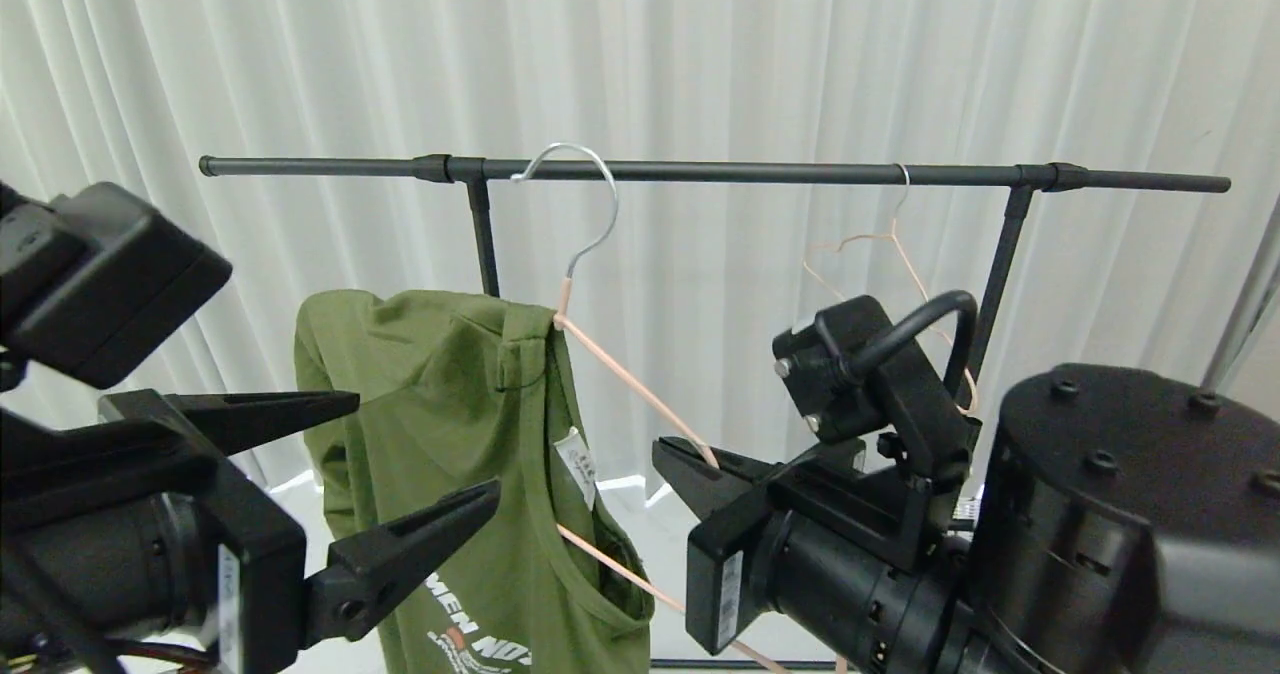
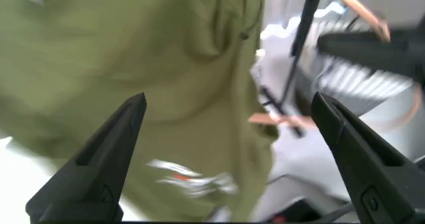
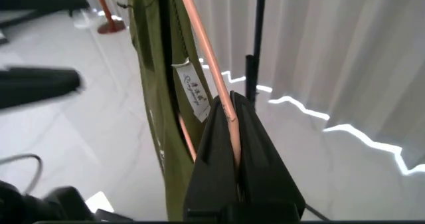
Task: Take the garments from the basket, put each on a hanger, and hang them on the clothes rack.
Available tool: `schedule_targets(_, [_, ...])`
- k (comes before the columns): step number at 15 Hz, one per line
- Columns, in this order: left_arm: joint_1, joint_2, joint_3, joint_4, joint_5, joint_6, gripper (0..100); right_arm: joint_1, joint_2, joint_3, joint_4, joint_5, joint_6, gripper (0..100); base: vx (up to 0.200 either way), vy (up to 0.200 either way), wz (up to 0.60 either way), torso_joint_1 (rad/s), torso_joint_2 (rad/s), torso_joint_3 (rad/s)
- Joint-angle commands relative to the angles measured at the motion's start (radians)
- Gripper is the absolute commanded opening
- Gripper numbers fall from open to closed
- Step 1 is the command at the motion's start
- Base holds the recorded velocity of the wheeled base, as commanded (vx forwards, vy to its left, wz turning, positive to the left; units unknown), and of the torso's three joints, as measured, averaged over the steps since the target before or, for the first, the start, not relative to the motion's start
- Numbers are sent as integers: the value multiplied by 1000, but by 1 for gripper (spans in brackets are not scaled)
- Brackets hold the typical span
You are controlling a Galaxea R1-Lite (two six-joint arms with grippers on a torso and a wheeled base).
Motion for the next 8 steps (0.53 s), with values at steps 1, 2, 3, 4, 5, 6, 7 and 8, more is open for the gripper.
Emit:
schedule_targets(1, [7,-89,51,-1,-16,76,100,-12,-68,120,-44,11,-37,0,0,0,0,0,0,0])
schedule_targets(2, [10,-119,68,-1,-52,114,100,-9,-111,185,-46,26,-55,0,0,0,0,0,0,0])
schedule_targets(3, [10,-135,88,-2,-93,135,100,-6,-145,244,-47,57,-80,0,0,0,0,0,0,0])
schedule_targets(4, [12,-151,105,-2,-127,152,100,-6,-180,293,-47,78,-106,0,0,0,0,0,0,0])
schedule_targets(5, [12,-163,125,-2,-154,169,100,-6,-214,335,-47,87,-121,0,0,0,0,0,0,0])
schedule_targets(6, [12,-172,148,-2,-177,198,100,-3,-251,376,-47,93,-126,0,0,0,0,0,0,0])
schedule_targets(7, [12,-178,164,-2,-208,224,100,9,-282,410,-47,101,-135,0,0,0,0,0,0,0])
schedule_targets(8, [12,-180,180,-2,-256,240,100,23,-306,439,-47,103,-144,0,0,0,0,0,0,0])
